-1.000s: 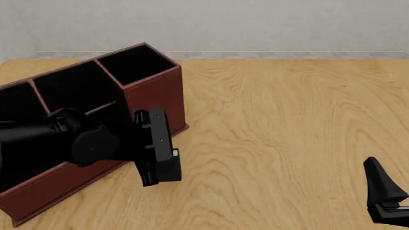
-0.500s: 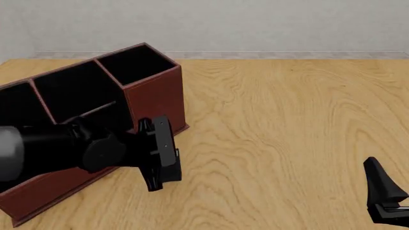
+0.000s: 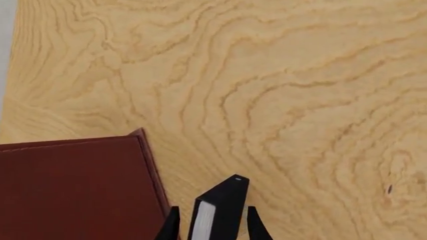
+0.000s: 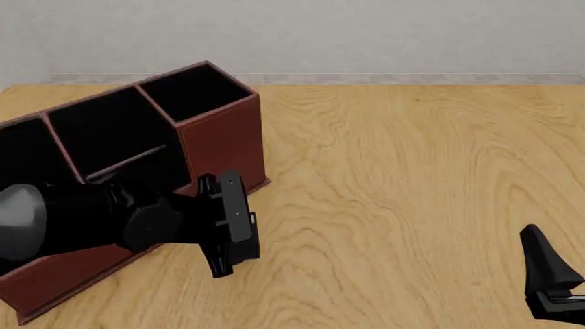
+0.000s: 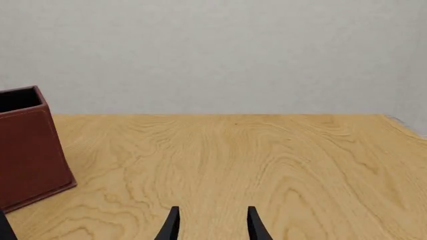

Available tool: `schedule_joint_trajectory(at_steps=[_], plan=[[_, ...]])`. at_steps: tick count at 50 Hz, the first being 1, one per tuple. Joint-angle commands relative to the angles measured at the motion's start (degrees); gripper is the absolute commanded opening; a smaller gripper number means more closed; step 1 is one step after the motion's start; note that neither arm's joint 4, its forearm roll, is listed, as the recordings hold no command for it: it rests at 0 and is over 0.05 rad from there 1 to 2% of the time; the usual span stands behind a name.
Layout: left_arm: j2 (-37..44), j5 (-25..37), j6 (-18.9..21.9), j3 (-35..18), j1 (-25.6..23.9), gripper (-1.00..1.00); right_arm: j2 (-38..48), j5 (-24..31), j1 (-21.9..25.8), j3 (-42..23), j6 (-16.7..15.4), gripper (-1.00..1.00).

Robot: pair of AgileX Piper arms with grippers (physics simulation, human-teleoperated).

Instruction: Pick up the book and place it in the left compartment of the caddy.

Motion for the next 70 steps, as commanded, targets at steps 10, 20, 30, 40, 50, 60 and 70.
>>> schedule_joint_trajectory(at_steps=[10, 20, 30, 40, 50, 60, 70], plan=[[1.3, -1.2, -0.7, 0.6, -0.1, 1.00, -0.1, 0.2, 0.0, 0.0, 0.0, 1.00], [1.4, -0.6, -1.2, 0.4, 0.2, -1.00, -0.2, 0.2, 0.0, 0.0, 0.0, 1.00], [-0.3, 0.9, -0.5, 0.9, 0.3, -1.00, -0.2, 0.2, 0.0, 0.0, 0.0, 1.00], [-4.5, 4.5, 0.5, 1.3, 0.1, -1.00, -0.2, 0.2, 0.0, 0.0, 0.0, 1.00], [-12.2, 11.0, 1.2, 1.6, 0.1, -1.00, -0.2, 0.2, 0.0, 0.0, 0.0, 1.00], [-21.2, 19.7, -2.5, 0.5, -1.7, -1.00, -0.2, 0.2, 0.0, 0.0, 0.0, 1.00], [-27.5, 28.2, -11.1, -3.3, -5.6, -1.00, -0.2, 0.2, 0.0, 0.0, 0.0, 1.00]])
